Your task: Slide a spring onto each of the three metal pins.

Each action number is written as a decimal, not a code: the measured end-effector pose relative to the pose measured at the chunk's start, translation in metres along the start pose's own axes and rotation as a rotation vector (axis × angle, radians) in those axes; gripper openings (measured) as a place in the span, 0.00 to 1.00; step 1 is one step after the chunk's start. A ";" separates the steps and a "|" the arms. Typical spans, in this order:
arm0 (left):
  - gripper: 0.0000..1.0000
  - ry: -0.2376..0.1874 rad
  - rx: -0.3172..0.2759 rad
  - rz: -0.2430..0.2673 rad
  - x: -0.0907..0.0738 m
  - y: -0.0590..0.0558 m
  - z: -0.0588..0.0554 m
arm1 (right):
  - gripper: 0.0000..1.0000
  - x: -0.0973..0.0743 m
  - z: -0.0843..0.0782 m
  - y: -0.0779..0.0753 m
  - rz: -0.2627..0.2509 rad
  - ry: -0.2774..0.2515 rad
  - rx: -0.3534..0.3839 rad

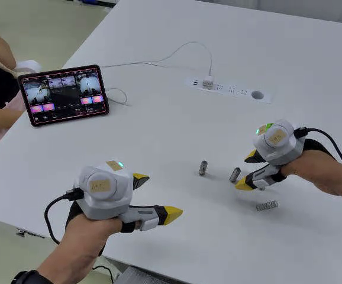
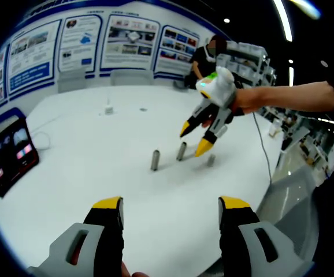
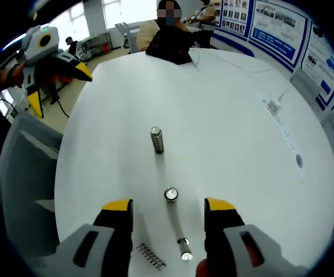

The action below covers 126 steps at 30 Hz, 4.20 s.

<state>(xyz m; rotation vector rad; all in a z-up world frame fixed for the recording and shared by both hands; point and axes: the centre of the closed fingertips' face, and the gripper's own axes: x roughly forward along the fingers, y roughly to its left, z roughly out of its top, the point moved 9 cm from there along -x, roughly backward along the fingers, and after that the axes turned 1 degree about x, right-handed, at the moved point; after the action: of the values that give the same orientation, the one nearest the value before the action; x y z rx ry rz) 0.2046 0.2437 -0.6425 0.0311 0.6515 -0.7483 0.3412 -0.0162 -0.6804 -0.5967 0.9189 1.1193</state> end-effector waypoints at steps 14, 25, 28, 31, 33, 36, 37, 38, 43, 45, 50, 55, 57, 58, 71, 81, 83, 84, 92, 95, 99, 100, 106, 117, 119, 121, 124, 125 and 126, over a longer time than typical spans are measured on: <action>0.68 -0.008 -0.010 0.014 -0.007 -0.002 -0.001 | 0.54 -0.011 -0.005 0.012 -0.107 -0.111 0.109; 0.69 -0.023 -0.034 0.020 -0.007 -0.005 0.000 | 0.56 -0.015 -0.010 0.029 -0.125 -0.286 0.297; 0.69 -0.028 -0.039 0.024 -0.007 -0.004 0.001 | 0.57 -0.016 -0.012 0.032 -0.127 -0.313 0.326; 0.69 -0.028 -0.039 0.025 -0.006 -0.004 0.000 | 0.59 -0.020 -0.013 0.037 -0.132 -0.343 0.351; 0.69 -0.026 -0.036 0.023 -0.006 -0.004 0.001 | 0.60 -0.021 -0.015 0.038 -0.127 -0.361 0.366; 0.69 -0.023 -0.032 0.021 -0.004 -0.005 0.000 | 0.61 -0.024 -0.018 0.042 -0.113 -0.395 0.400; 0.69 -0.023 -0.031 0.021 -0.004 -0.005 0.001 | 0.63 -0.025 -0.018 0.043 -0.111 -0.404 0.410; 0.69 -0.024 -0.032 0.020 -0.003 -0.005 0.001 | 0.64 -0.027 -0.020 0.044 -0.118 -0.412 0.419; 0.69 -0.021 -0.027 0.012 0.000 -0.007 0.002 | 0.65 -0.030 -0.028 0.049 -0.120 -0.428 0.439; 0.69 -0.019 -0.024 0.009 0.002 -0.008 0.003 | 0.67 -0.032 -0.031 0.051 -0.125 -0.428 0.444; 0.69 -0.015 -0.015 0.001 0.005 -0.010 0.006 | 0.68 -0.041 -0.042 0.059 -0.126 -0.446 0.476; 0.70 -0.013 -0.009 -0.006 0.009 -0.011 0.007 | 0.70 -0.047 -0.052 0.068 -0.131 -0.477 0.501; 0.70 -0.013 -0.008 -0.009 0.010 -0.011 0.008 | 0.71 -0.048 -0.055 0.069 -0.133 -0.481 0.516; 0.70 -0.013 -0.007 -0.010 0.011 -0.011 0.009 | 0.71 -0.049 -0.058 0.071 -0.136 -0.485 0.521; 0.70 -0.009 0.005 -0.023 0.021 -0.014 0.016 | 0.74 -0.065 -0.091 0.085 -0.169 -0.470 0.551; 0.71 0.007 0.017 -0.042 0.030 -0.020 0.016 | 0.76 -0.078 -0.106 0.093 -0.196 -0.491 0.580; 0.71 0.008 0.017 -0.047 0.032 -0.022 0.016 | 0.77 -0.081 -0.110 0.095 -0.202 -0.490 0.585; 0.71 0.009 0.017 -0.048 0.033 -0.022 0.016 | 0.77 -0.082 -0.111 0.096 -0.204 -0.491 0.588; 0.72 0.017 0.032 -0.070 0.044 -0.028 0.021 | 0.79 -0.090 -0.124 0.102 -0.215 -0.484 0.604; 0.72 0.020 0.039 -0.081 0.049 -0.032 0.023 | 0.80 -0.093 -0.128 0.105 -0.219 -0.483 0.609; 0.73 0.030 0.053 -0.101 0.056 -0.039 0.024 | 0.80 -0.094 -0.133 0.106 -0.222 -0.479 0.617; 0.73 0.035 0.058 -0.106 0.058 -0.041 0.025 | 0.81 -0.095 -0.134 0.107 -0.223 -0.481 0.617; 0.73 0.055 0.082 -0.142 0.069 -0.051 0.026 | 0.82 -0.098 -0.139 0.111 -0.223 -0.472 0.617; 0.73 0.090 0.142 -0.206 0.093 -0.069 0.029 | 0.83 -0.105 -0.152 0.115 -0.234 -0.461 0.625; 0.73 0.097 0.153 -0.215 0.097 -0.074 0.030 | 0.83 -0.105 -0.155 0.115 -0.237 -0.453 0.624; 0.73 0.101 0.158 -0.223 0.100 -0.077 0.030 | 0.83 -0.106 -0.158 0.116 -0.238 -0.450 0.627; 0.73 0.107 0.161 -0.230 0.105 -0.080 0.029 | 0.83 -0.108 -0.159 0.117 -0.240 -0.449 0.627; 0.73 0.109 0.162 -0.232 0.107 -0.082 0.029 | 0.83 -0.108 -0.160 0.118 -0.241 -0.448 0.627; 0.73 0.111 0.165 -0.233 0.108 -0.083 0.029 | 0.83 -0.108 -0.160 0.118 -0.241 -0.448 0.628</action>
<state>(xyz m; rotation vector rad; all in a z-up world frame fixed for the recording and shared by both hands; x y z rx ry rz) 0.2262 0.1081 -0.6636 0.1509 0.7053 -1.0299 0.1641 -0.1563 -0.6651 0.0637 0.7257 0.6507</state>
